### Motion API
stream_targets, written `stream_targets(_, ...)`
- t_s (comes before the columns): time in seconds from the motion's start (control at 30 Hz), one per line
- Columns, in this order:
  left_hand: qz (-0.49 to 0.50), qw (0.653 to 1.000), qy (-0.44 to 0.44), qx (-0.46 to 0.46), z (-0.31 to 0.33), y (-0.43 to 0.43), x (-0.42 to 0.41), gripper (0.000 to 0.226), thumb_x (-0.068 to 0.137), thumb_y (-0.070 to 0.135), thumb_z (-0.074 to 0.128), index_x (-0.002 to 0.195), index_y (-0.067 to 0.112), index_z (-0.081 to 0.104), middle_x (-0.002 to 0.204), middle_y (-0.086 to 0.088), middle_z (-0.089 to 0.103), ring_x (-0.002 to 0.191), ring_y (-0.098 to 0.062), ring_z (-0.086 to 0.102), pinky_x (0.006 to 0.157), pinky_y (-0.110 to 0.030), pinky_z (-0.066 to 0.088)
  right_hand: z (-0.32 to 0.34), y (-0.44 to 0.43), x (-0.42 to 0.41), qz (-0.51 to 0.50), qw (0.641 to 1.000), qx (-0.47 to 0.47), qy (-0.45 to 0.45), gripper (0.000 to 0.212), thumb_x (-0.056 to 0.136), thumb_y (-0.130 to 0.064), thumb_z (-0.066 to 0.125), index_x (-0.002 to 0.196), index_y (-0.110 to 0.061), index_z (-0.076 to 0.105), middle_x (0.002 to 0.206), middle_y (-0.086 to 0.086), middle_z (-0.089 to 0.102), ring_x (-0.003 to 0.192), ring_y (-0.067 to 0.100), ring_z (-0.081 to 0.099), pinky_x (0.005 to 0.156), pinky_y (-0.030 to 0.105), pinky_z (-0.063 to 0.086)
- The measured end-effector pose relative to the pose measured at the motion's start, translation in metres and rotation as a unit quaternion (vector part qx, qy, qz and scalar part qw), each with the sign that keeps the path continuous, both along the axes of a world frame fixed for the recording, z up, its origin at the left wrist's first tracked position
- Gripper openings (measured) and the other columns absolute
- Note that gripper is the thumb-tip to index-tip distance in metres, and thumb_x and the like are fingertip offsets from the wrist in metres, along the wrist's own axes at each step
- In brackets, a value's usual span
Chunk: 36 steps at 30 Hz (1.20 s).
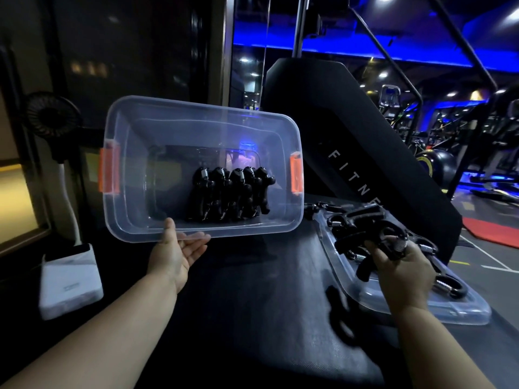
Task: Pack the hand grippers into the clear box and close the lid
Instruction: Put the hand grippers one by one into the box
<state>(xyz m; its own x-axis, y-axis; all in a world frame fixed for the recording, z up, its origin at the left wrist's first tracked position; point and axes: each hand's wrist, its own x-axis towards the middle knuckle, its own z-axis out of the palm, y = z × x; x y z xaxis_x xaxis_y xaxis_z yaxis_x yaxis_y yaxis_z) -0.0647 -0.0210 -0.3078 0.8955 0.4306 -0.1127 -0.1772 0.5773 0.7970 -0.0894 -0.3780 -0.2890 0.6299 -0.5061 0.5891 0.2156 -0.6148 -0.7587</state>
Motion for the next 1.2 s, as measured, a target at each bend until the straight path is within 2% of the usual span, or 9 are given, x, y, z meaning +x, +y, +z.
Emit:
stream_targets(0.27,0.003,1.000,0.002,0.003,0.001,-0.001,-0.002,0.041,0.097,0.052,0.039,0.077,0.017,0.045,0.073,-0.011,0.071,0.067,-0.021,0.072,0.065,-0.032,0.054,0.003,0.023,-0.004,0.077,0.995,0.047,-0.040,0.014,0.083,-0.025,0.073,0.082,-0.023,0.059,0.076,-0.004,0.059,0.078,0.020,0.055,0.061,0.020,0.035)
stream_targets(0.4,0.003,1.000,0.004,-0.001,0.001,-0.001,-0.001,0.041,0.097,0.052,0.039,0.076,0.017,0.044,0.068,-0.009,0.072,0.064,-0.021,0.072,0.065,-0.033,0.054,-0.009,0.027,0.005,0.137,0.990,-0.015,0.026,0.018,0.084,-0.041,0.068,0.079,-0.025,0.064,0.073,0.005,0.062,0.070,0.024,0.060,0.067,0.036,0.048)
stream_targets(0.53,0.006,1.000,0.007,-0.001,0.001,-0.001,-0.001,0.041,0.096,0.053,0.040,0.076,0.017,0.045,0.068,-0.009,0.072,0.066,-0.021,0.072,0.067,-0.033,0.054,-0.005,0.035,0.000,0.171,0.983,-0.016,0.058,0.031,0.092,-0.046,0.052,0.084,-0.017,0.061,0.068,0.009,0.063,0.054,0.007,0.058,0.062,0.032,0.044)
stream_targets(0.67,0.003,1.000,0.002,-0.001,0.001,-0.001,-0.001,0.042,0.096,0.054,0.040,0.075,0.017,0.045,0.066,-0.007,0.072,0.066,-0.020,0.072,0.067,-0.033,0.054,-0.001,0.035,-0.004,0.150,0.980,-0.025,0.131,0.047,0.092,-0.059,0.030,0.094,-0.020,0.055,0.062,0.004,0.065,0.050,0.005,0.061,0.061,0.025,0.039)
stream_targets(0.77,0.002,1.000,-0.004,0.002,0.001,-0.002,-0.002,0.044,0.097,0.053,0.039,0.073,0.017,0.046,0.064,-0.007,0.072,0.065,-0.020,0.072,0.068,-0.032,0.054,0.003,0.032,-0.001,0.158,0.975,0.013,0.157,0.073,0.082,-0.074,0.015,0.088,-0.015,0.058,0.053,0.003,0.057,0.044,0.016,0.056,0.061,0.030,0.040)
stream_targets(0.83,0.002,1.000,-0.003,0.003,0.002,-0.002,-0.002,0.044,0.097,0.053,0.039,0.073,0.017,0.046,0.064,-0.006,0.072,0.066,-0.020,0.072,0.068,-0.032,0.054,0.007,0.032,0.001,0.166,0.971,0.038,0.165,0.083,0.077,-0.083,0.011,0.070,-0.012,0.055,0.047,0.000,0.051,0.048,0.020,0.049,0.064,0.033,0.040)
stream_targets(0.9,0.003,1.000,-0.001,0.003,0.003,-0.003,-0.003,0.043,0.097,0.053,0.039,0.073,0.017,0.046,0.064,-0.007,0.072,0.066,-0.020,0.072,0.068,-0.033,0.054,0.014,0.037,0.002,0.166,0.966,0.059,0.187,0.081,0.079,-0.080,0.013,0.060,-0.009,0.048,0.046,0.001,0.050,0.050,0.020,0.045,0.064,0.035,0.038)
stream_targets(1.1,0.000,1.000,-0.001,-0.002,0.004,-0.002,-0.004,0.043,0.097,0.053,0.038,0.074,0.017,0.046,0.063,-0.006,0.071,0.067,-0.020,0.071,0.069,-0.033,0.054,0.030,0.055,-0.002,0.237,0.928,0.137,0.254,0.065,0.085,-0.075,0.025,0.072,-0.016,0.049,0.055,0.003,0.042,0.041,0.011,0.030,0.043,0.023,0.022)
stream_targets(1.2,-0.003,1.000,-0.001,-0.004,0.004,-0.002,-0.005,0.042,0.097,0.053,0.038,0.075,0.017,0.045,0.062,-0.006,0.071,0.066,-0.020,0.071,0.069,-0.033,0.054,0.032,0.065,-0.005,0.263,0.889,0.241,0.288,0.055,0.087,-0.070,0.040,0.070,-0.019,0.050,0.054,0.003,0.041,0.040,0.011,0.029,0.043,0.019,0.020)
